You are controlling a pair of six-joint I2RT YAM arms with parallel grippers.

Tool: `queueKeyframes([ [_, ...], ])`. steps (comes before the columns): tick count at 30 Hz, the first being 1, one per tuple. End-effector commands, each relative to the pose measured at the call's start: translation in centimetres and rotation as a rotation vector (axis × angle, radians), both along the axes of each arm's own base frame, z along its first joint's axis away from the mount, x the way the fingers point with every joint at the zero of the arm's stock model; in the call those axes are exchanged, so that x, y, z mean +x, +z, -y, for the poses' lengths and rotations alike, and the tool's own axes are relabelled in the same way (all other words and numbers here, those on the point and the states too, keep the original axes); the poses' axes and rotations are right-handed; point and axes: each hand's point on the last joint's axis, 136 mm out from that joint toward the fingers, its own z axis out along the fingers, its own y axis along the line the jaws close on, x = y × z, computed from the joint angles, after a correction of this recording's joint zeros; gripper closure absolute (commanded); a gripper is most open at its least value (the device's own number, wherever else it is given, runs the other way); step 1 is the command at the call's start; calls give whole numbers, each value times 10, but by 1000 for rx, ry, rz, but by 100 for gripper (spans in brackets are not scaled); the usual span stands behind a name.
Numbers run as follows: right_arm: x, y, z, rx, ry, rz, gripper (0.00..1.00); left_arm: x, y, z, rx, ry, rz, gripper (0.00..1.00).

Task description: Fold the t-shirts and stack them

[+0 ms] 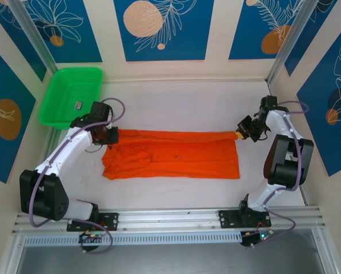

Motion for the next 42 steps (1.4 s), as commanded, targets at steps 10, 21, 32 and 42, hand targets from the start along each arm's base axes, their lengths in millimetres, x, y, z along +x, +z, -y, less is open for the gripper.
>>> queueKeyframes([
  [10,-23,-4,17,-29,-126,-62,59,-12,43,-78,284,392,154,45],
  [21,32,-22,-48,14,86,-57,72,91,-9,31,-2,65,-57,65],
  [32,52,-78,-46,-63,93,-184,76,109,-93,-28,319,198,-270,73],
  [42,54,-91,-16,15,-55,-199,76,118,-98,-73,401,378,-263,70],
])
